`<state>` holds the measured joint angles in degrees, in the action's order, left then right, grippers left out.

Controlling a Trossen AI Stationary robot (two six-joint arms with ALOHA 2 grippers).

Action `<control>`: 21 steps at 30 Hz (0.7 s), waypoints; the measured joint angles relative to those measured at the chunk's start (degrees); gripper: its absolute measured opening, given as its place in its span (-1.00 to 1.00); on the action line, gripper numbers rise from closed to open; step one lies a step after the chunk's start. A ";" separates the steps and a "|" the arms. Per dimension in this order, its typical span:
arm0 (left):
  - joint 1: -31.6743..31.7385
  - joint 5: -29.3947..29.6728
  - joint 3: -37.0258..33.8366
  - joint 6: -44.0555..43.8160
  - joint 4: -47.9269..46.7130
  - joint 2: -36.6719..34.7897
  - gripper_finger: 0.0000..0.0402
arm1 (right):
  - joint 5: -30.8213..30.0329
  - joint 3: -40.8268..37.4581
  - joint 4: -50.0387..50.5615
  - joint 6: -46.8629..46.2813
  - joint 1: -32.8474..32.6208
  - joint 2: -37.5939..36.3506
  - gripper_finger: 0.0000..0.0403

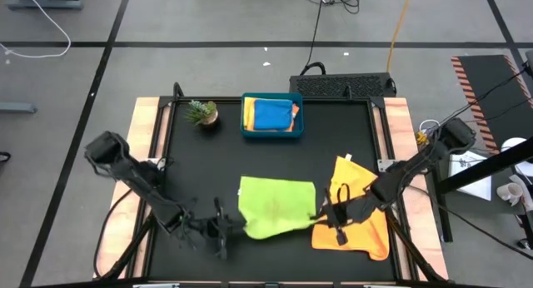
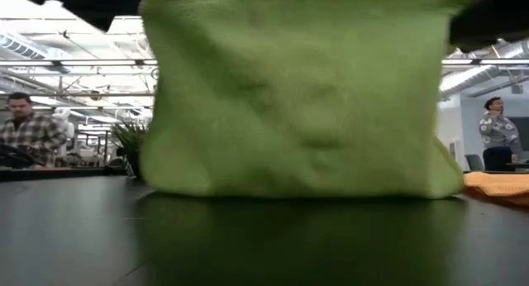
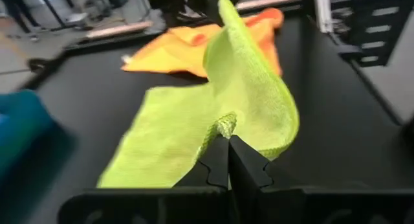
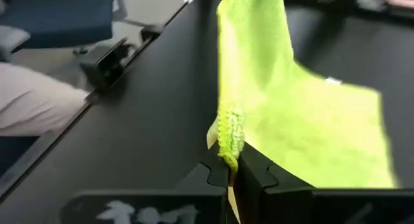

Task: Fold microfiber towels
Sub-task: Fold the green microfiber cloth

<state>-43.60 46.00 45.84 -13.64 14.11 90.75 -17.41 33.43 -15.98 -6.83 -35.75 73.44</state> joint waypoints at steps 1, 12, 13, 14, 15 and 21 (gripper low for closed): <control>-0.64 -0.01 -0.02 -0.89 1.28 1.15 -0.98 | 0.20 0.00 -0.76 -0.77 -0.61 1.25 -1.00; -3.02 6.10 0.00 -29.43 -8.53 5.67 -0.99 | -4.09 0.01 2.19 -12.52 -2.43 9.17 -1.00; -2.33 7.67 0.00 -31.98 -10.88 5.67 -0.99 | -5.39 0.02 4.07 -13.96 -1.85 8.99 -1.00; -1.53 8.63 0.02 -34.03 -12.98 5.67 -0.99 | -6.54 0.02 5.96 -15.22 -1.30 8.66 -1.00; -0.65 9.22 0.00 -35.32 -14.65 5.67 -0.98 | -7.46 0.00 7.57 -16.40 -0.73 8.24 -1.00; 6.38 8.85 0.00 -34.96 -17.42 5.67 -0.98 | -9.64 0.00 10.89 -17.26 2.99 5.27 -1.00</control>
<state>-37.22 54.84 45.84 -48.60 -3.31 96.42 -27.05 33.43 -5.09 -24.09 -32.76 78.71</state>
